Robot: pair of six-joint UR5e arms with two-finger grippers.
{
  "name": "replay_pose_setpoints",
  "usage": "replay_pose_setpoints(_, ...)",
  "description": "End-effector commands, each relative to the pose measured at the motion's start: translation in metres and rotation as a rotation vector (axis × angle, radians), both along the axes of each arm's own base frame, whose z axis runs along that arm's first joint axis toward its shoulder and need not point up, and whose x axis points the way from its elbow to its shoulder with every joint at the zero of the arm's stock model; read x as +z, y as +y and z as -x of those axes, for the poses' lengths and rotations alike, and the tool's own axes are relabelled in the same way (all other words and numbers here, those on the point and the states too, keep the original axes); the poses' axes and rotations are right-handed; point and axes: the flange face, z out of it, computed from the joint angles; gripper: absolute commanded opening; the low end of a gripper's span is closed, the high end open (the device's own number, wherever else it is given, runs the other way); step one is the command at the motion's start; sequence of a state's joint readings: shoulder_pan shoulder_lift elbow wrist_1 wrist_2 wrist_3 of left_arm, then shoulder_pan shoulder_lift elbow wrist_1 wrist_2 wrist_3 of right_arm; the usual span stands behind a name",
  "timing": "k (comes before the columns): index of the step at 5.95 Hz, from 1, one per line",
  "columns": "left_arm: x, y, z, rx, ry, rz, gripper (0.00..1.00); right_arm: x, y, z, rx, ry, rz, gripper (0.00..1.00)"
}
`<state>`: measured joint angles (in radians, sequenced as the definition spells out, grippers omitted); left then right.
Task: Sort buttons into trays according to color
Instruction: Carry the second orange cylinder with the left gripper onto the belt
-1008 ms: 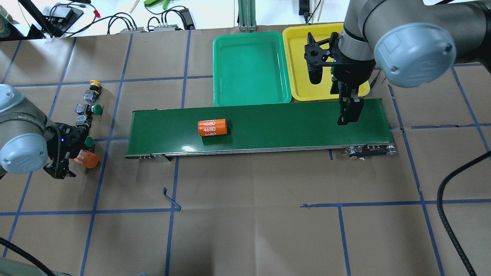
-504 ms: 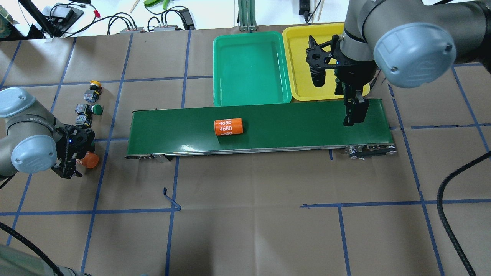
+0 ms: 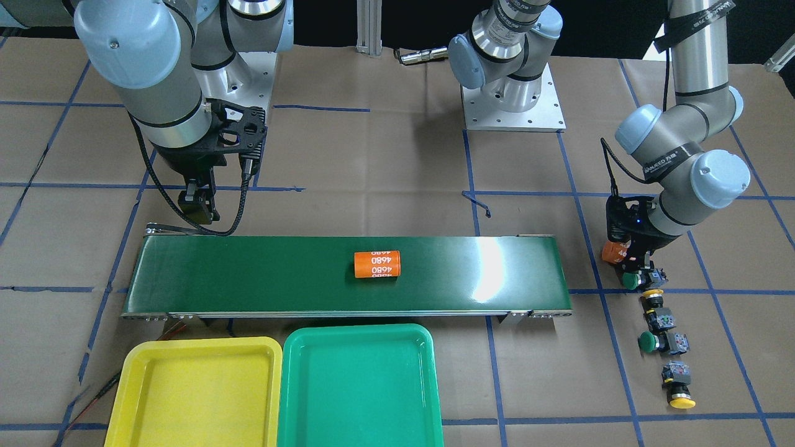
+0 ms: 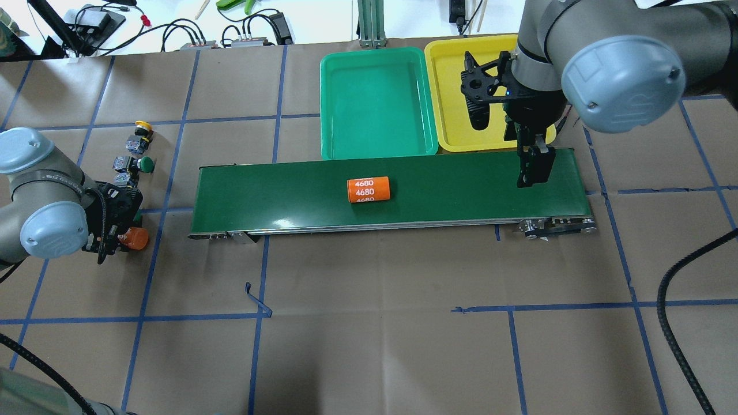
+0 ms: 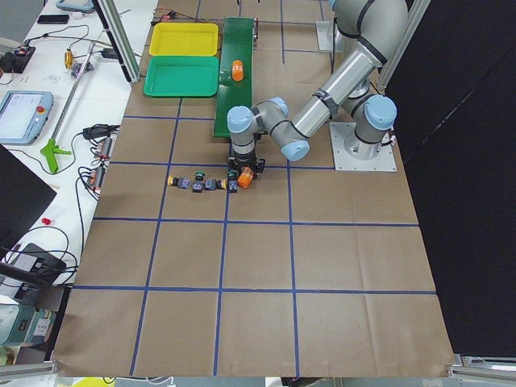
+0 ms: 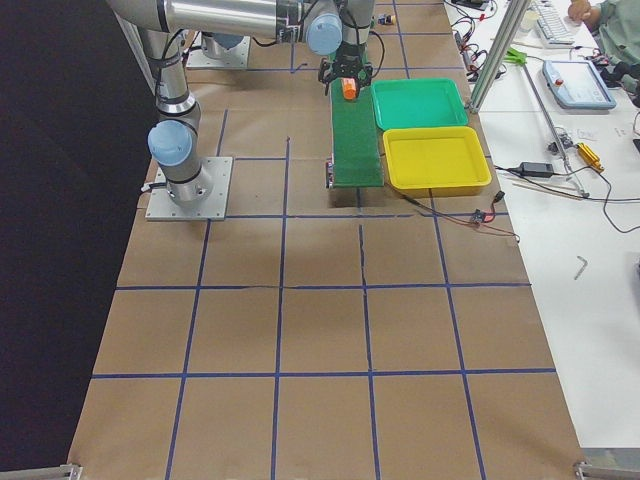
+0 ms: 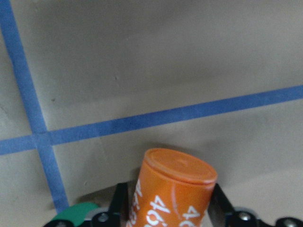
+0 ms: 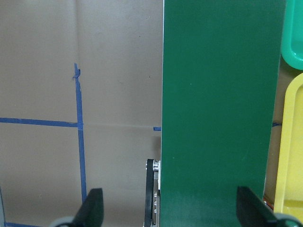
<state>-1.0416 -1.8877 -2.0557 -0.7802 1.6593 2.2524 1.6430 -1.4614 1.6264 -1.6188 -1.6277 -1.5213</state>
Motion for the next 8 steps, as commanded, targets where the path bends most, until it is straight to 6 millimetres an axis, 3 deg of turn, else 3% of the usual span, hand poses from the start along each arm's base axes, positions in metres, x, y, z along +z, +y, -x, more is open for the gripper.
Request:
replay_pose_setpoints(1,0.024,-0.015,0.023,0.037,-0.013,0.022,0.05,-0.001,0.000,-0.001,0.001,-0.008,-0.002,1.00)
replay_pose_setpoints(5,0.124,-0.083,0.150,0.150,-0.017,0.003,0.05,-0.001,0.000,-0.001,-0.001,-0.012,-0.002,1.00)
replay_pose_setpoints(7,0.114,-0.072,0.221,0.233,-0.029,-0.008,0.05,-0.002,-0.002,-0.010,-0.011,-0.104,0.004,1.00)
replay_pose_setpoints(8,0.096,-0.060,0.252,0.222,-0.034,-0.035,0.05,-0.002,-0.005,-0.013,-0.012,-0.118,0.019,1.00)
